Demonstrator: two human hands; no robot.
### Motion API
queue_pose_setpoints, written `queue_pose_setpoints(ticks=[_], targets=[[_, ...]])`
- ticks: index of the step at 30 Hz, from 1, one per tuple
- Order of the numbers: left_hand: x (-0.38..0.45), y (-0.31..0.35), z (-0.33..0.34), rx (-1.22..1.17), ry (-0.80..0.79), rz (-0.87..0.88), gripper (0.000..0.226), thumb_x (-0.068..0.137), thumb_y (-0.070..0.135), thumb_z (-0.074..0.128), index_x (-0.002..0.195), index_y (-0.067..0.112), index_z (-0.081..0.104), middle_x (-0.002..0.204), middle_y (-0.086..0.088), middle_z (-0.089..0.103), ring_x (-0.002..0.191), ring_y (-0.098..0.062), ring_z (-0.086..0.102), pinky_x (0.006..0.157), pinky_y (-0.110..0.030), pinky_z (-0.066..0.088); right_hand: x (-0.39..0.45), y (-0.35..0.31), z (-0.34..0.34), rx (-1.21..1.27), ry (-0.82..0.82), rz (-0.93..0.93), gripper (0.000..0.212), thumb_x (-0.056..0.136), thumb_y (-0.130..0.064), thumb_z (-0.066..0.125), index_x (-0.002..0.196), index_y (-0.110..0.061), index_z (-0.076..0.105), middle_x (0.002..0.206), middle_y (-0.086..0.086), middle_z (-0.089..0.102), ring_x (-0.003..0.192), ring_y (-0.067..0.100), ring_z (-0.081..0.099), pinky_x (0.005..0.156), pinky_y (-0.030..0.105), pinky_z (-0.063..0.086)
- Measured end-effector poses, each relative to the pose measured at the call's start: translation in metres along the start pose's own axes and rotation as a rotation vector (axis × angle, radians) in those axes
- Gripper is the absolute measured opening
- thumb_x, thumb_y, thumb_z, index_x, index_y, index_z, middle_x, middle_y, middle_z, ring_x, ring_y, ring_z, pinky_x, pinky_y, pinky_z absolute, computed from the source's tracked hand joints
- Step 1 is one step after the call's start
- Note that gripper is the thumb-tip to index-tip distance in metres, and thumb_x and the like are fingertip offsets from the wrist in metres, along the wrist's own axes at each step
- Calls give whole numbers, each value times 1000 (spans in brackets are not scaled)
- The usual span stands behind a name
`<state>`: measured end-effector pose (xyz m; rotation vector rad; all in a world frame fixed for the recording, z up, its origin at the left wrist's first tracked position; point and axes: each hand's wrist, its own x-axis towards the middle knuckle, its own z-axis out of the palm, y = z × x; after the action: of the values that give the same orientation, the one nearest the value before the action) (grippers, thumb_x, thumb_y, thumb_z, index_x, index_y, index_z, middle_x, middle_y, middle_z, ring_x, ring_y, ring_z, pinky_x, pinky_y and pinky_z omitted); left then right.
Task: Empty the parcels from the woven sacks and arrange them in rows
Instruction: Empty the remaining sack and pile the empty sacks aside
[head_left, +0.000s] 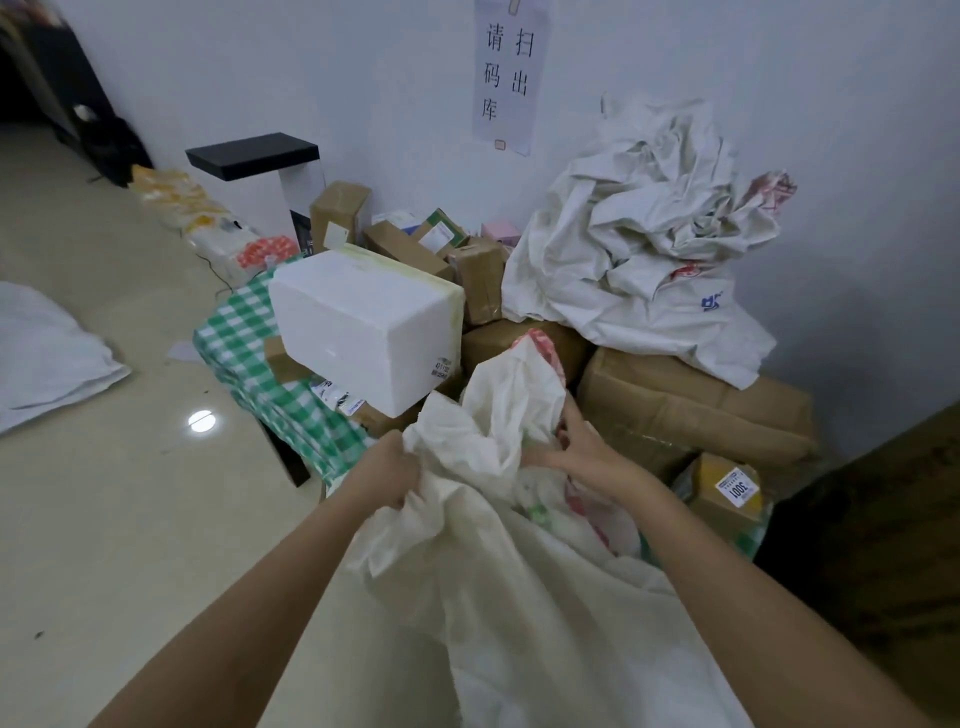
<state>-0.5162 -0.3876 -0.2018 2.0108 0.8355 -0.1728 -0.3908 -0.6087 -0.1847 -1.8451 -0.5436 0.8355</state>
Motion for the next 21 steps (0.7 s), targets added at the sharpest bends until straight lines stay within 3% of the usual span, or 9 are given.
queue_pose_setpoints(ticks=[3,5,7,9,12,15,18,19,21], targets=[[6,20,6,-258,-30,-70,17,86,9,47,100,2,54,89,-15,56,68,-23,57,42,-24,47,-19,-15,13,-305,-155,157,147,46,-75,74,152,-29,-18,162,-9,-2,148,18,8,120,41,18],[6,33,11,-358,-61,-116,12,94,4,43,89,6,53,88,-12,58,71,-20,60,43,-22,51,-27,-13,25,-633,-169,179,144,54,-75,74,150,-25,-22,161,-6,-11,149,22,-6,121,48,3],[3,42,12,-467,-121,-189,21,98,3,38,85,5,54,78,-11,60,66,-18,60,42,-21,52,-30,-6,41,-901,-107,120,142,59,-74,73,150,-22,-23,161,1,-15,149,24,-11,118,52,-10],[0,47,11,-549,-159,-244,22,98,2,36,94,-1,57,73,-13,62,65,-19,61,42,-22,52,-22,9,52,-955,5,98,135,63,-69,74,152,-22,-17,162,5,-6,149,26,-2,115,52,-15],[-9,50,6,-686,-181,-234,17,97,2,39,103,-1,55,75,-12,62,67,-20,62,48,-24,55,1,33,55,-795,129,108,85,85,-46,64,152,-19,19,149,6,34,139,27,32,119,44,8],[-21,49,2,-787,-266,-114,28,94,10,53,121,4,49,96,-12,66,83,-22,67,62,-26,58,15,33,44,-641,213,112,39,99,-24,48,136,-12,49,129,12,56,119,28,54,99,30,39],[-29,40,0,-320,-316,214,100,81,28,75,150,29,3,132,3,46,122,-11,49,96,-25,44,25,15,23,-603,212,83,31,100,-19,47,128,-9,55,122,14,59,112,29,57,89,26,42],[-29,37,3,-81,-304,329,117,77,35,78,149,32,-13,145,6,28,138,-10,29,109,-28,32,29,10,15,-596,194,67,32,100,-18,46,129,-8,54,122,14,58,113,29,56,88,24,40],[-25,32,7,444,-176,494,135,67,49,81,141,36,-31,158,2,-11,147,-17,-10,119,-40,6,34,-5,3,-540,153,56,31,97,-11,50,127,-5,54,122,15,57,112,28,55,88,24,40]])
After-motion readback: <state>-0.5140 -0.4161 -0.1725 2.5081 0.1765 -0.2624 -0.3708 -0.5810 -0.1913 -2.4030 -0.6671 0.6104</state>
